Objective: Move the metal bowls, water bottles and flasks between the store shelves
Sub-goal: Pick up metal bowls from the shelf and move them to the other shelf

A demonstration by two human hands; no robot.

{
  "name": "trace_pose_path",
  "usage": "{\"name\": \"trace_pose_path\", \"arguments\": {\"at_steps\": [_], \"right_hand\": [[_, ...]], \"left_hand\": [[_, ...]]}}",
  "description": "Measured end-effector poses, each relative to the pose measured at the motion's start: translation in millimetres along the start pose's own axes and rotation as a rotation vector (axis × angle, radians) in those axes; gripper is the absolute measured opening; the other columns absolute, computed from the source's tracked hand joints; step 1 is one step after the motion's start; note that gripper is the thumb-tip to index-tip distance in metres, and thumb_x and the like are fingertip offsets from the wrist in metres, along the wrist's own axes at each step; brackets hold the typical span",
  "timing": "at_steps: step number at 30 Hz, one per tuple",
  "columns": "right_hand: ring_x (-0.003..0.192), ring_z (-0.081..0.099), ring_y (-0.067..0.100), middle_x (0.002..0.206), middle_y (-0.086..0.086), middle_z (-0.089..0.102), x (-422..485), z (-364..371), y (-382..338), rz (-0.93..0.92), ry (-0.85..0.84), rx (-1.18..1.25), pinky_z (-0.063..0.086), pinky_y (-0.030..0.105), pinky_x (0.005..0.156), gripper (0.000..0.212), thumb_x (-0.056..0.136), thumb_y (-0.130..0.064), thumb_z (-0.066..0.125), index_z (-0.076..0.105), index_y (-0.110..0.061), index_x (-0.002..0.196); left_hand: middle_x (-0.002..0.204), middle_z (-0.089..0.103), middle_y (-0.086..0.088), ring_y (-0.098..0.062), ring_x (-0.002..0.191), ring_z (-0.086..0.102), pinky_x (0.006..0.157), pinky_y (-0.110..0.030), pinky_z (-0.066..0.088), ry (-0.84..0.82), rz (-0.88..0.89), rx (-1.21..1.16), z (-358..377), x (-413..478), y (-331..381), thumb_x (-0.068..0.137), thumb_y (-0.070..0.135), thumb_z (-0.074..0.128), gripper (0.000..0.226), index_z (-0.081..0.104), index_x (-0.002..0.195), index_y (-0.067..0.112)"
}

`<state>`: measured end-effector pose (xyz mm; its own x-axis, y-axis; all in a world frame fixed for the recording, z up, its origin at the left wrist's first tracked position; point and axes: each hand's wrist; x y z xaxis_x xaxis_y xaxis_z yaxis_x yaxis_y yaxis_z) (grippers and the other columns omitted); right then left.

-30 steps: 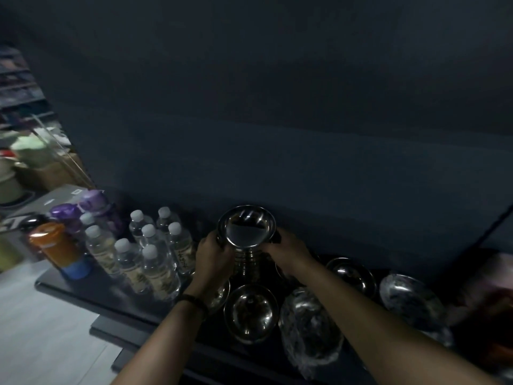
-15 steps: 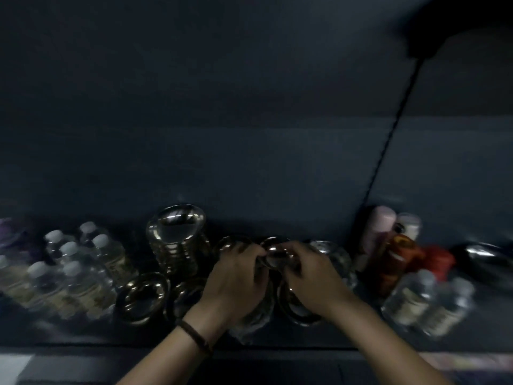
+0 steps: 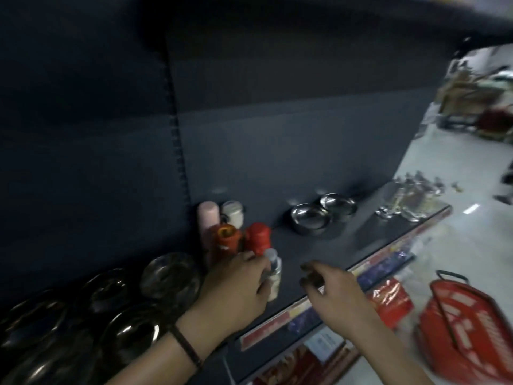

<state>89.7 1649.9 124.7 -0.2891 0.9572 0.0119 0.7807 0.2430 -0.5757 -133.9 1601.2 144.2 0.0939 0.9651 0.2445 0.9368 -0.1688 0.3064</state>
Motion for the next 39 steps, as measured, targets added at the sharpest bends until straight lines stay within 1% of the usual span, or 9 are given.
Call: {"name": "trace_pose_path", "arguments": {"at_steps": [6, 11, 16, 23, 26, 31, 33, 36, 39], "right_hand": [[0.107, 0.073, 0.018, 0.118, 0.005, 0.074, 81.2, -22.4, 120.1, 0.077, 0.012, -0.061, 0.054, 0.027, 0.091, 0.036, 0.096, -0.033, 0.071, 0.069, -0.024, 0.130], [0.114, 0.070, 0.025, 0.131, 0.012, 0.066, 161.4, -11.4, 187.4, 0.058, -0.065, -0.095, 0.054, 0.032, 0.095, 0.055, 0.099, -0.039, 0.067, 0.052, -0.020, 0.149], [0.122, 0.062, 0.040, 0.139, 0.025, 0.049, 232.2, 5.0, 218.6, 0.087, -0.196, -0.078, 0.050, 0.038, 0.101, 0.064, 0.101, -0.033, 0.062, 0.035, -0.010, 0.154], [0.124, 0.061, 0.040, 0.146, 0.018, 0.044, 289.9, 27.3, 231.8, 0.126, -0.224, -0.095, 0.054, 0.045, 0.099, 0.057, 0.100, -0.026, 0.053, 0.037, -0.023, 0.155], [0.116, 0.064, 0.038, 0.136, 0.019, 0.046, 295.0, 35.5, 240.8, 0.101, -0.259, -0.106, 0.057, 0.044, 0.096, 0.038, 0.099, -0.022, 0.053, 0.047, -0.018, 0.137], [0.085, 0.058, 0.027, 0.135, 0.019, 0.042, 269.4, 33.8, 260.4, 0.045, -0.118, 0.048, 0.055, 0.036, 0.076, 0.014, 0.100, -0.012, 0.056, 0.058, -0.013, 0.114], [0.093, 0.058, 0.025, 0.142, 0.020, 0.042, 246.8, 34.7, 269.1, 0.004, -0.049, 0.121, 0.050, 0.030, 0.077, 0.009, 0.100, -0.012, 0.060, 0.062, -0.013, 0.108], [0.130, 0.054, 0.033, 0.151, 0.018, 0.043, 203.1, 34.7, 278.6, -0.086, -0.002, 0.104, 0.056, 0.028, 0.086, 0.019, 0.099, -0.025, 0.069, 0.063, -0.021, 0.117], [0.127, 0.063, 0.029, 0.157, 0.015, 0.042, 166.0, 38.7, 287.9, -0.102, 0.023, 0.116, 0.059, 0.030, 0.096, 0.033, 0.095, -0.032, 0.074, 0.059, -0.031, 0.126]], "left_hand": [[0.119, 0.061, 0.012, -0.013, 0.112, 0.062, 0.094, -0.034, 0.054, -0.034, 0.009, 0.026, 45.8, 85.9, 57.1, 0.099, 0.052, 0.058, 0.027, 0.062, 0.119, 0.034], [0.127, 0.061, 0.011, -0.014, 0.118, 0.064, 0.096, -0.035, 0.056, -0.117, -0.078, 0.045, 93.4, 142.9, 74.3, 0.101, 0.050, 0.062, 0.030, 0.061, 0.126, 0.035], [0.130, 0.063, 0.008, -0.015, 0.123, 0.063, 0.101, -0.033, 0.054, -0.162, -0.188, 0.051, 126.6, 178.3, 82.5, 0.100, 0.051, 0.064, 0.035, 0.062, 0.130, 0.032], [0.132, 0.063, 0.008, -0.012, 0.125, 0.059, 0.102, -0.032, 0.054, -0.226, -0.369, -0.023, 166.7, 192.9, 85.1, 0.101, 0.049, 0.066, 0.034, 0.062, 0.131, 0.032], [0.131, 0.063, 0.010, -0.009, 0.123, 0.061, 0.101, -0.033, 0.056, -0.245, -0.404, -0.060, 178.6, 190.5, 85.3, 0.101, 0.049, 0.066, 0.032, 0.063, 0.129, 0.035], [0.126, 0.066, 0.010, -0.009, 0.116, 0.065, 0.098, -0.032, 0.056, -0.275, -0.500, -0.125, 190.1, 191.3, 85.2, 0.099, 0.049, 0.067, 0.029, 0.067, 0.124, 0.034], [0.120, 0.070, 0.010, -0.009, 0.110, 0.068, 0.096, -0.035, 0.058, -0.277, -0.559, -0.209, 196.1, 191.6, 83.2, 0.098, 0.049, 0.067, 0.027, 0.069, 0.121, 0.033], [0.115, 0.070, 0.011, -0.007, 0.105, 0.067, 0.088, -0.030, 0.057, -0.285, -0.650, -0.303, 209.2, 193.1, 85.5, 0.100, 0.052, 0.064, 0.031, 0.067, 0.124, 0.033], [0.110, 0.071, 0.012, -0.005, 0.095, 0.069, 0.078, -0.029, 0.057, -0.288, -0.788, -0.452, 229.0, 189.7, 88.9, 0.098, 0.061, 0.062, 0.046, 0.058, 0.133, 0.031]]}}
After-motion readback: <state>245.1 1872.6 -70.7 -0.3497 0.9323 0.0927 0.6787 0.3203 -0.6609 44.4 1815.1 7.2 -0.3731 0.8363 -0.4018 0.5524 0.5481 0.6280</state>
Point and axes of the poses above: each hand's wrist, its own x-axis towards the middle knuckle, its own z-axis out of the palm, y = z × x
